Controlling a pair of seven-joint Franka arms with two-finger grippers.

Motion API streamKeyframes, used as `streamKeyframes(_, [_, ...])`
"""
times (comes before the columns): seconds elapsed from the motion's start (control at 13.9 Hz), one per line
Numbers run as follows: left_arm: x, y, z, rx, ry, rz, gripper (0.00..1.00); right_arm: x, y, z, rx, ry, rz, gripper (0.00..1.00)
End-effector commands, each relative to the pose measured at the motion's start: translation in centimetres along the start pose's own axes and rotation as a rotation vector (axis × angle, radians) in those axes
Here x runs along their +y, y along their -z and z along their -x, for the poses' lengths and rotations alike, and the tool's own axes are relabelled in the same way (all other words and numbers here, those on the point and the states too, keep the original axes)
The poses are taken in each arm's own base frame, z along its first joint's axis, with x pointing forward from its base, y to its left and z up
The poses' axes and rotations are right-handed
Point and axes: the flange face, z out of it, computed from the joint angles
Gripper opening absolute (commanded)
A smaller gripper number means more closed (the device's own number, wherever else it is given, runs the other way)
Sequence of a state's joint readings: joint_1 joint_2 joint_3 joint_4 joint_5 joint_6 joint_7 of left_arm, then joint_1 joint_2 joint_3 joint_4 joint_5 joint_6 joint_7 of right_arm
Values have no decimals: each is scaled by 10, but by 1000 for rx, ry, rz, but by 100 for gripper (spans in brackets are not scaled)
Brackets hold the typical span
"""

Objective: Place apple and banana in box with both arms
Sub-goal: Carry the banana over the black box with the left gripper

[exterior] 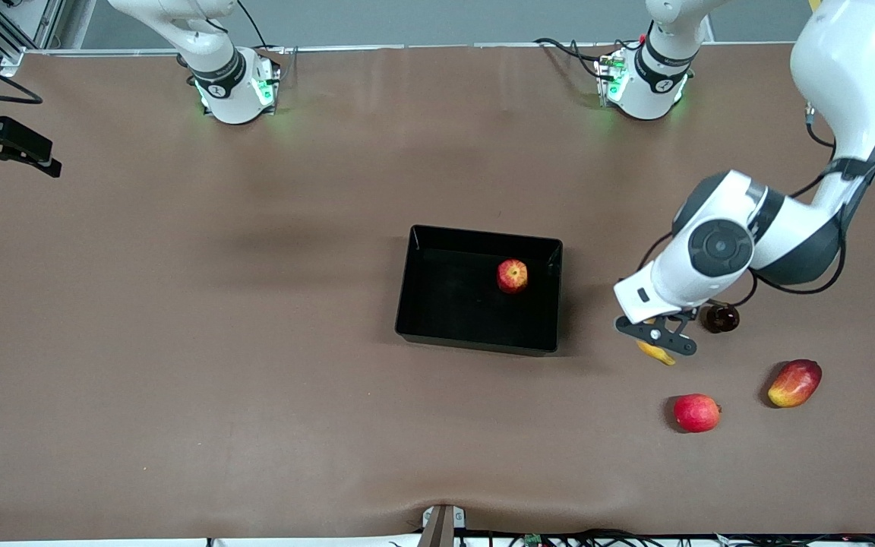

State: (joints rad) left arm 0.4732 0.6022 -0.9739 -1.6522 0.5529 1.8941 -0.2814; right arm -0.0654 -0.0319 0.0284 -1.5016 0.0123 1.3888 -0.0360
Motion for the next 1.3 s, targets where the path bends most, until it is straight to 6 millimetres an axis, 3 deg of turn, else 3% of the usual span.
streamKeyframes(0.0, [65,37,-14,21,124,81,0,4,1,1,-5,8,-5,100])
streamKeyframes(0.22, [154,38,-30,23,252,135,0,5,0,2,-9,8,-6,100])
streamKeyframes(0.36, [205,23,-35,36,280,99,0,14,-1,2,-10,-7,-16,100])
streamKeyframes(0.5, [244,8,-37,66,276,46,0,14,-2,3,-20,-6,-28,100])
streamKeyframes(0.79, [299,-27,-42,130,280,103,0,15,-2,3,-21,-7,-31,100])
streamKeyframes(1.01, [331,-65,-41,137,251,62,0,15,-2,3,-21,-8,-34,100])
streamKeyframes(1.22, [337,-95,-38,100,234,47,0,14,-2,2,-19,-5,-34,100])
